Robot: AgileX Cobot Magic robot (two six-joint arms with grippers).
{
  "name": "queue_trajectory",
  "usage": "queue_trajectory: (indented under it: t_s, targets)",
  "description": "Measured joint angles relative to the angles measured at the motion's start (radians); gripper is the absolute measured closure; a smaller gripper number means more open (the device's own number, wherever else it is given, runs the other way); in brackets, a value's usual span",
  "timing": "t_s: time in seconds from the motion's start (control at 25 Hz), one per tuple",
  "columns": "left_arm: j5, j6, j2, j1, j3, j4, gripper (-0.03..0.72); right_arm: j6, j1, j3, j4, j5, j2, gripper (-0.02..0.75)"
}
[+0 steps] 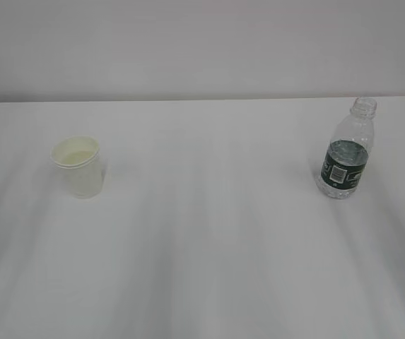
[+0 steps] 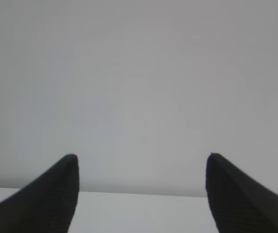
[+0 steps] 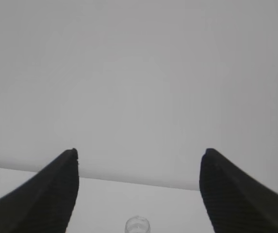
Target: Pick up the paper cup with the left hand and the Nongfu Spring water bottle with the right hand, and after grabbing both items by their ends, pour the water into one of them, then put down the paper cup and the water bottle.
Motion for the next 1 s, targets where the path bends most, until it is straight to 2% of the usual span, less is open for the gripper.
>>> queue_trajectory:
  t_s: [0.48, 0.64, 0.84, 1.0]
  targets:
    - [0.221, 0.044, -0.251, 0.000, 0.000, 0.002, 0.120, 0.009, 0.000, 0.000, 0.000, 0.358, -0.400, 0.148]
    - [0.309, 0.045, -0.330, 0.000, 0.000, 0.032, 0.121, 0.009, 0.000, 0.000, 0.003, 0.470, -0.500, 0.148]
    - [0.422, 0.046, -0.427, 0.000, -0.003, 0.056, 0.121, 0.010, 0.000, -0.002, 0.021, 0.540, -0.604, 0.148]
    - [0.578, 0.046, -0.477, 0.000, -0.066, 0.103, 0.121, 0.010, 0.000, -0.034, 0.034, 0.646, -0.671, 0.148]
